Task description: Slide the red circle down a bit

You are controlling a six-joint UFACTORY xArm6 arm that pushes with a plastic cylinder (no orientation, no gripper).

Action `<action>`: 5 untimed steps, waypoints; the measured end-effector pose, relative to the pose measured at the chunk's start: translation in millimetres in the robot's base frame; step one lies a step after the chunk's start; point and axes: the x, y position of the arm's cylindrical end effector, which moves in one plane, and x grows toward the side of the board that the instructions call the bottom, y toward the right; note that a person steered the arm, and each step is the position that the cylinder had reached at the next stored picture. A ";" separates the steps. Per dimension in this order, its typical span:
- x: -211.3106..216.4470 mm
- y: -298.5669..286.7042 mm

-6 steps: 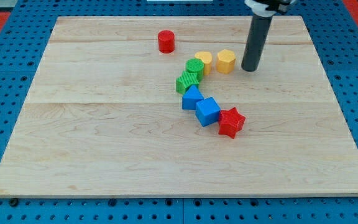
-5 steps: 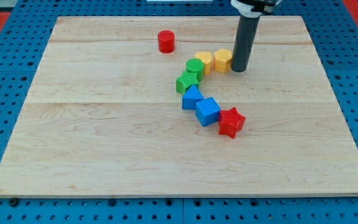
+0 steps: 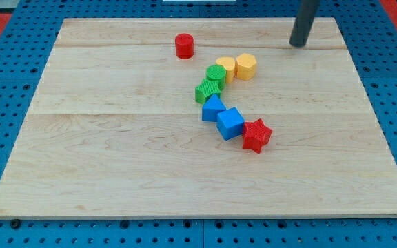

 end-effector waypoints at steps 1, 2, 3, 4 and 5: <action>-37.8 -59.8; -50.6 -144.1; -25.9 -213.5; 26.6 -246.6; 41.2 -255.9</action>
